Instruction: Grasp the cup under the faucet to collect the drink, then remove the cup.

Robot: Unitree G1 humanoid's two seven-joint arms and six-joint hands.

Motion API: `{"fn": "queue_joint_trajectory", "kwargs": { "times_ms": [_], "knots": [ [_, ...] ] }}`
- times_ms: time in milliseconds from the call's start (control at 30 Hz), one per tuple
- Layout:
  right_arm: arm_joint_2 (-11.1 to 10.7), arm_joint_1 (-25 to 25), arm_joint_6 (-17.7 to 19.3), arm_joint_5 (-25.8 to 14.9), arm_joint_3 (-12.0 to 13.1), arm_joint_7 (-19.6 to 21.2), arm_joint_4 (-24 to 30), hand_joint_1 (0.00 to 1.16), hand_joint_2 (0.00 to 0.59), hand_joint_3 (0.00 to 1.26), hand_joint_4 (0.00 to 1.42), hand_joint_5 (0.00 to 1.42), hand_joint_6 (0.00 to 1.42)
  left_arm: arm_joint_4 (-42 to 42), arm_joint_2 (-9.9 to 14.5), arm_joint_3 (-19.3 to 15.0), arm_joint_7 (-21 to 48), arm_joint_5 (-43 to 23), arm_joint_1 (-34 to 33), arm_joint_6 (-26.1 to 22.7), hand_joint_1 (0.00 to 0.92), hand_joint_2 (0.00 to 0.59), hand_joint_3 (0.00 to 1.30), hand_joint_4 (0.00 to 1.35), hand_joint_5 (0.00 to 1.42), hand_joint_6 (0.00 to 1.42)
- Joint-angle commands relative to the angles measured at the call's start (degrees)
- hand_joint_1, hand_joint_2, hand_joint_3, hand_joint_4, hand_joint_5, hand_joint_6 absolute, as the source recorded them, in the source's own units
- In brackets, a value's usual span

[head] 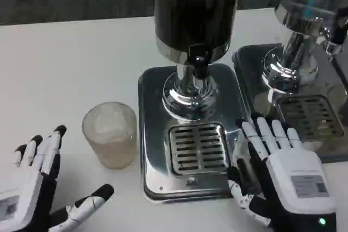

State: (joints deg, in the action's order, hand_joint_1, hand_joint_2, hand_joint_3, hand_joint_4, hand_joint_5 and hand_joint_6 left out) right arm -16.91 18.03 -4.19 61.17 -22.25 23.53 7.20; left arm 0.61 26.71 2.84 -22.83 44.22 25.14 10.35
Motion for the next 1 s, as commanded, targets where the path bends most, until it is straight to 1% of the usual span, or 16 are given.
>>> {"fn": "queue_joint_trajectory", "kwargs": {
  "times_ms": [33, 267, 467, 567, 733, 833, 900, 1000],
  "knots": [
    [-0.27, -0.06, 0.34, -0.68, 0.44, 0.86, 0.03, 0.42, 0.488, 0.09, 0.0, 0.0, 0.01, -0.36, 0.05, -0.16, -0.53, -0.06, -0.12, 0.08, 0.0, 0.124, 0.0, 0.0, 0.0, 0.0],
    [-0.45, -0.18, 0.68, -1.44, 0.52, 0.6, -0.32, 0.43, 0.488, 0.08, 0.0, 0.0, 0.01, -0.32, 0.13, -0.31, -0.46, -0.03, 0.06, -0.12, 0.0, 0.127, 0.0, 0.0, 0.0, 0.0],
    [-1.04, -1.13, 1.91, -2.53, 0.77, 0.95, -1.29, 0.43, 0.496, 0.07, 0.0, 0.0, 0.03, 0.14, -0.62, -0.79, -1.39, -0.42, 0.35, -0.22, 0.0, 0.121, 0.0, 0.0, 0.0, 0.0],
    [-1.02, -2.09, 2.77, -2.89, 0.4, 1.35, -2.36, 0.43, 0.494, 0.07, 0.0, 0.0, 0.03, -0.17, -0.18, -2.1, -1.9, -1.61, 0.67, 0.38, 0.0, 0.119, 0.0, 0.0, 0.0, 0.0],
    [-0.55, -3.33, 2.78, -2.68, -0.36, 1.52, -3.59, 0.43, 0.488, 0.06, 0.0, 0.0, 0.04, -1.25, 0.21, -4.13, -1.65, -3.52, -0.17, 1.09, 0.0, 0.117, 0.0, 0.0, 0.0, 0.0],
    [-0.56, -3.51, 2.73, -2.69, -0.45, 1.61, -3.8, 0.43, 0.488, 0.06, 0.0, 0.0, 0.05, -1.95, 0.14, -4.88, -1.22, -5.04, -1.09, 1.64, 0.0, 0.089, 0.0, 0.0, 0.0, 0.0],
    [-0.47, -3.63, 2.62, -2.69, -0.54, 1.61, -3.92, 0.43, 0.488, 0.06, 0.0, 0.0, 0.05, -3.12, 0.4, -5.25, -1.17, -6.42, -2.29, 2.93, 0.0, 0.062, 0.0, 0.0, 0.0, 0.0],
    [-0.26, -3.69, 2.36, -2.68, -0.55, 1.64, -3.95, 0.43, 0.488, 0.06, 0.0, 0.0, 0.05, -5.85, 0.58, -5.26, -0.72, -8.9, -4.23, 5.33, 0.0, 0.041, 0.0, 0.0, 0.0, 0.0]
  ]
}}
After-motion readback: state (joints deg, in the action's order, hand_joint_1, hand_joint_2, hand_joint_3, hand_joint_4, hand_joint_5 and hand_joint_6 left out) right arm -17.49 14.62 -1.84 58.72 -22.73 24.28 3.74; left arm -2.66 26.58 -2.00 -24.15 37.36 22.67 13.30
